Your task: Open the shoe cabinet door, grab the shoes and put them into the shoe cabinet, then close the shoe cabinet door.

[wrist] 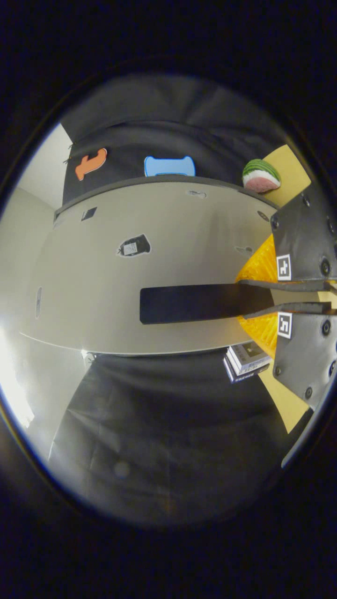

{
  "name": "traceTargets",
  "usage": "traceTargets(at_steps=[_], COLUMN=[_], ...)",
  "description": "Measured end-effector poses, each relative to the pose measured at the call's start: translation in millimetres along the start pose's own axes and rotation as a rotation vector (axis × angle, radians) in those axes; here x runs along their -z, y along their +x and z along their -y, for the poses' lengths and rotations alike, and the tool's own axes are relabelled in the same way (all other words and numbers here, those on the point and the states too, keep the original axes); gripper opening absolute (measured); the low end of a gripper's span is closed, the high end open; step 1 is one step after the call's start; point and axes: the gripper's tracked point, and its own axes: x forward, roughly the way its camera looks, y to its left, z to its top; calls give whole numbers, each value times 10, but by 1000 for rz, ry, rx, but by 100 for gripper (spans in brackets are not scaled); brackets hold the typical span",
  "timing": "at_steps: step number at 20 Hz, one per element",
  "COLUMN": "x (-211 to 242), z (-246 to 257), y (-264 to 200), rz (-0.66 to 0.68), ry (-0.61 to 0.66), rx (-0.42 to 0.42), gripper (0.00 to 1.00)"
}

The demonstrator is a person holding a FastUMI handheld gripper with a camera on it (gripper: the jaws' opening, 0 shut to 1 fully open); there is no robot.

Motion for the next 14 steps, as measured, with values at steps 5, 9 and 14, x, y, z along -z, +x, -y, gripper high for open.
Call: traceTargets(at_steps=[5, 9, 14], x=[-81, -158, -221], z=[360, 614, 953], y=[-516, -828, -1177], rz=[-14, -20, 7], ry=[19, 29, 6], rx=[-29, -26, 10], gripper=[10, 10, 8])
